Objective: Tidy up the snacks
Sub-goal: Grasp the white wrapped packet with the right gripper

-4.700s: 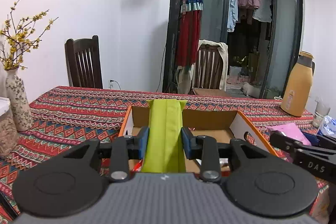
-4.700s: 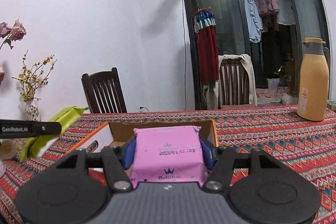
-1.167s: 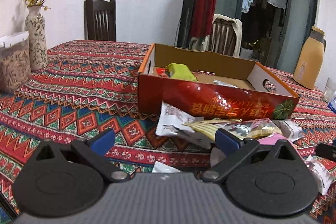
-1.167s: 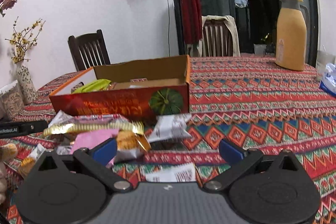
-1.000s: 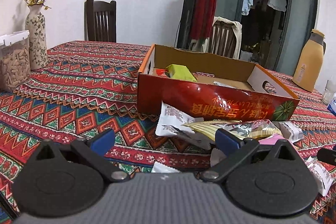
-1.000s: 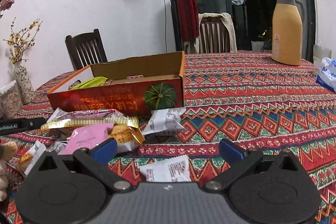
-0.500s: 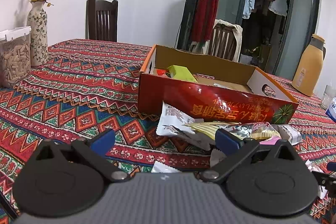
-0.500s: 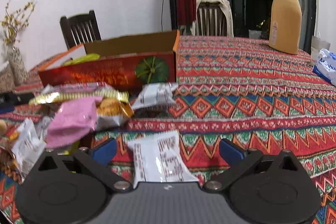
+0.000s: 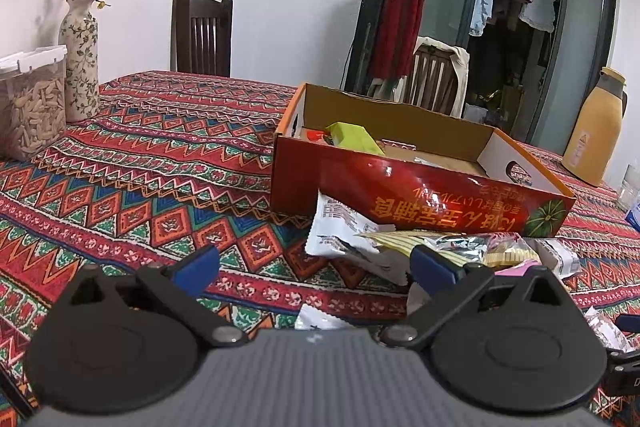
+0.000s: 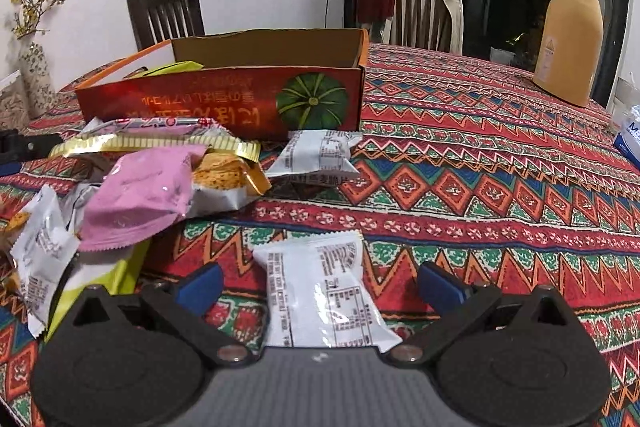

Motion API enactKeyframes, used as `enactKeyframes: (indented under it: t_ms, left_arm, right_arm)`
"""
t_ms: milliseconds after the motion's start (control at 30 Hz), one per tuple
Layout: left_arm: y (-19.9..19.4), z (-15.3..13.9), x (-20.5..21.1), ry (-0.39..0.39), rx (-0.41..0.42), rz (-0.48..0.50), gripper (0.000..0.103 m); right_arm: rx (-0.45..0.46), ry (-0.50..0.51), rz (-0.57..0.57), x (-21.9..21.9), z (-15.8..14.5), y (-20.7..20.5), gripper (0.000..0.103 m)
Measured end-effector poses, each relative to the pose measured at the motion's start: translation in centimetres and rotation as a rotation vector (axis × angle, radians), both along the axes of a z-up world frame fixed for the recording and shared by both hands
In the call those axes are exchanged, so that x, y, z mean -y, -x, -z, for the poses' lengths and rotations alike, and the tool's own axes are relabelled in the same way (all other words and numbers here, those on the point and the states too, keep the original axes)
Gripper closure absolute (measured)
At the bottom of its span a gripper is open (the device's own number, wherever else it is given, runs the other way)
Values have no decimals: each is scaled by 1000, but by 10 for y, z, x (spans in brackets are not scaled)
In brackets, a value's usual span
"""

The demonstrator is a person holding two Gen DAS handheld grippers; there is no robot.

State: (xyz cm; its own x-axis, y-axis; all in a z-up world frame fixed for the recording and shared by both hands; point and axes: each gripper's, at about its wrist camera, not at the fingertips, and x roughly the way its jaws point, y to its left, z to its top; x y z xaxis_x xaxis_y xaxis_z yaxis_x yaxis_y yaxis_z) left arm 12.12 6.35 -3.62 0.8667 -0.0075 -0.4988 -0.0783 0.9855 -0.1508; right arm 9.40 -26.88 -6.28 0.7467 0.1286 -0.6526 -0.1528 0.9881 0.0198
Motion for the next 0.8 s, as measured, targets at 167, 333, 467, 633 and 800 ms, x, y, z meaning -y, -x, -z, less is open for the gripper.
enactKeyframes:
  t_ms: [167,333,467,633,800]
  left_arm:
    - [1,0,0,-1,1,-1,0]
    - [1,0,0,-2,1,-5,0]
    - [1,0,0,-7,-1,-8,0]
    - [1,0,1,-19,-7,-22,0]
    - [5,-8,1,-31,-1,-22,0]
  right_arm:
    - [31,-8,7,2,-2,6,17]
    - [72,-16,23,4,-3,13,48]
    - [101,-22,21,4,-3,18,62]
    - [162,-44,35,7,-6,26,62]
    - [187,-51,31,8,-7,29,62]
